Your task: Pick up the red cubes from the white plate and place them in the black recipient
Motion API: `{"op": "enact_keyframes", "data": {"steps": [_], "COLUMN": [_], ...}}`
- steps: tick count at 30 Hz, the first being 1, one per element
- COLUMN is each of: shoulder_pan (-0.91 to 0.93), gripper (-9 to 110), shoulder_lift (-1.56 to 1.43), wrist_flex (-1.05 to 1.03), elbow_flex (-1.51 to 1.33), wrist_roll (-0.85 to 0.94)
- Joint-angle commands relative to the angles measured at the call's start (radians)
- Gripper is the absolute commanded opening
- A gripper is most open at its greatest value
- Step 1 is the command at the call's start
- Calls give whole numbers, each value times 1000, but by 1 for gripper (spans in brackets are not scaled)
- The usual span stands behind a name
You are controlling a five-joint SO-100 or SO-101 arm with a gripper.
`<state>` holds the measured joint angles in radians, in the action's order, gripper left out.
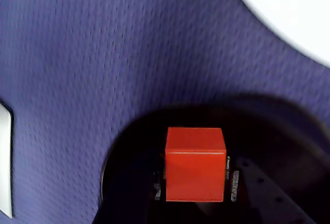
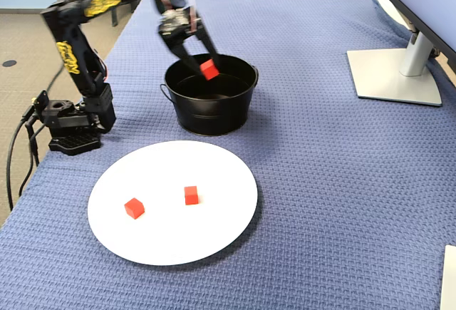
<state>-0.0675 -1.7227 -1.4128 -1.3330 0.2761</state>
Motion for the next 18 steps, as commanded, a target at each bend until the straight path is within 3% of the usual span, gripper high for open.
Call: {"op": "enact_keyframes", "data": {"steps": [1, 3, 7, 12, 18], "shoulder_pan": [-210, -247, -155, 164, 525], "gripper": [29, 37, 36, 29, 24], "shoulder_lift": [51, 5, -69, -58, 123], "wrist_flex": [-38, -28, -20, -48, 146], "elbow_flex": [55, -11, -57, -61, -95], "wrist_roll": [-6, 29, 112, 304, 391]}}
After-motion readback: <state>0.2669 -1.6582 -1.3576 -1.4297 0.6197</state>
